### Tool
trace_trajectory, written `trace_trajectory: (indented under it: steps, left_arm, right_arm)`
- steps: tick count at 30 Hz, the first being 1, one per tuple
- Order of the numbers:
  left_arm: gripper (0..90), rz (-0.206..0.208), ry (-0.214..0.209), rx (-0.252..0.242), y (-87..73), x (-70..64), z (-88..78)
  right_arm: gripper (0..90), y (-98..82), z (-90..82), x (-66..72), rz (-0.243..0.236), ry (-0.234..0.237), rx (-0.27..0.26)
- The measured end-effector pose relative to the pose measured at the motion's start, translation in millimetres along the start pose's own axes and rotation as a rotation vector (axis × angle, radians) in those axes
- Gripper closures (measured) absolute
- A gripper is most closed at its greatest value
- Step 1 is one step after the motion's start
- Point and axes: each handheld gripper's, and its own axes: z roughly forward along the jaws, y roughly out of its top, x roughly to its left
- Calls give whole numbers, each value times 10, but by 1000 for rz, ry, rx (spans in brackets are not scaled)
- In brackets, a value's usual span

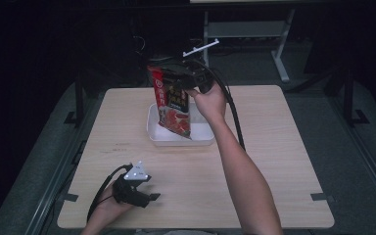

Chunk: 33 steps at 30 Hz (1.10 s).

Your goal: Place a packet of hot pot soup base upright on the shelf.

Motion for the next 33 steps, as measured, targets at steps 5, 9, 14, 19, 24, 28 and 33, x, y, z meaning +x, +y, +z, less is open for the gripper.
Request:
trace_trajectory:
  steps: [5,9,14,19,24,28,33]
  left_arm:
    - [285,-5,1,-5,-6,6,-9]
    - [279,3,7,-1,-5,0,-5]
    - [279,2,8,-7,-1,5,-15]
    - [279,4,9,-6,-2,7,-14]
    - [279,7,10,-4,-3,5,-13]
    - [279,6,11,-4,-1,4,-11]
    - [279,12,4,0,3,-4,6]
  right_arm:
    - [674,41,118,25,10,1,-13]
    - [675,30,222,41,7,-12,-20]
    - [674,26,329,49,6,-41,-16]
    - [673,10,434,61,17,-43,-17]
    - [673,-23,492,74,21,-49,-20]
    - [673,-72,526,54,32,-52,-28]
    - [667,-133,589,54,28,-50,-39]
